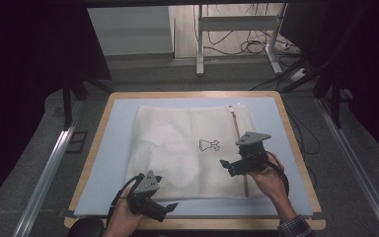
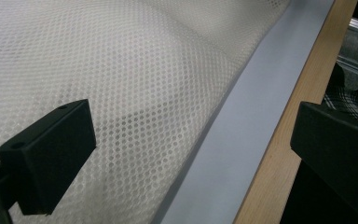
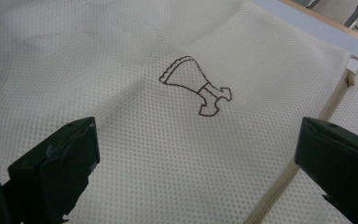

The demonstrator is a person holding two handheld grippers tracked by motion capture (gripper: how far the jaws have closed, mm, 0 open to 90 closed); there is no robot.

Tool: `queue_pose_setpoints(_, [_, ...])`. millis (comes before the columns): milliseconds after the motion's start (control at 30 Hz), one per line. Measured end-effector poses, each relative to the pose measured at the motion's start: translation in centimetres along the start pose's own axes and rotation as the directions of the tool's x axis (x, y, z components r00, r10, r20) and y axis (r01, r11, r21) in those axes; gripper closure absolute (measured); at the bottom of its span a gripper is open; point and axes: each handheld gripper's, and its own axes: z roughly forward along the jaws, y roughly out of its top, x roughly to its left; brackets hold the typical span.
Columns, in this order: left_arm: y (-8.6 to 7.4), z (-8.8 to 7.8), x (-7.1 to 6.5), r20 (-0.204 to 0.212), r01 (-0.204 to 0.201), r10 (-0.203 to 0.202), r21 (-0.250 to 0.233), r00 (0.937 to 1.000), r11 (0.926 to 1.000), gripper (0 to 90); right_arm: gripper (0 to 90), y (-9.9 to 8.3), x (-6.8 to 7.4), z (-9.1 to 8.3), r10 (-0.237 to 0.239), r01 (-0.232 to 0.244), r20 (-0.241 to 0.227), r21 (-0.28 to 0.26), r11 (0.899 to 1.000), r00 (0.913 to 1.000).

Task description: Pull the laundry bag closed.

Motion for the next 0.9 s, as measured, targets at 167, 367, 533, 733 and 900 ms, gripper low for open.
queue_pose_setpoints(167, [-0.2,-0.2,0.1,-0.006,0.002,-0.002,0.003,1.0,1.0,0.0,0.0,-0.6,0.5,-0.4,0.001,-0.001,-0.006,-0.003,1.0,1.0])
queue_pose_setpoints(367, [-0.5,-0.3,0.2,-0.017,0.004,-0.004,0.014,0.9998,0.9999,0.0,0.0,-1.3,1.1,-0.9,0.002,-0.002,0.002,-0.005,1.0,1.0])
queue_pose_setpoints(533, [-0.7,-0.7,0.4,-0.026,0.01,-0.009,0.011,0.9996,0.9999,0.0,0.0,-1.9,1.6,-1.5,0.007,-0.007,-0.005,-0.011,1.0,1.0])
queue_pose_setpoints(733, [-1.1,-1.2,0.5,-0.04,0.01,-0.009,0.009,0.9991,0.9999,0.0,0.0,-2.4,2.1,-2.4,0.006,-0.006,-0.009,-0.029,1.0,0.9999])
queue_pose_setpoints(900, [-1.4,-1.7,0.5,-0.051,0.008,-0.008,0.002,0.9987,1.0,0.0,0.0,-2.8,2.5,-3.2,0.001,-0.002,-0.006,-0.045,0.999,1.0])
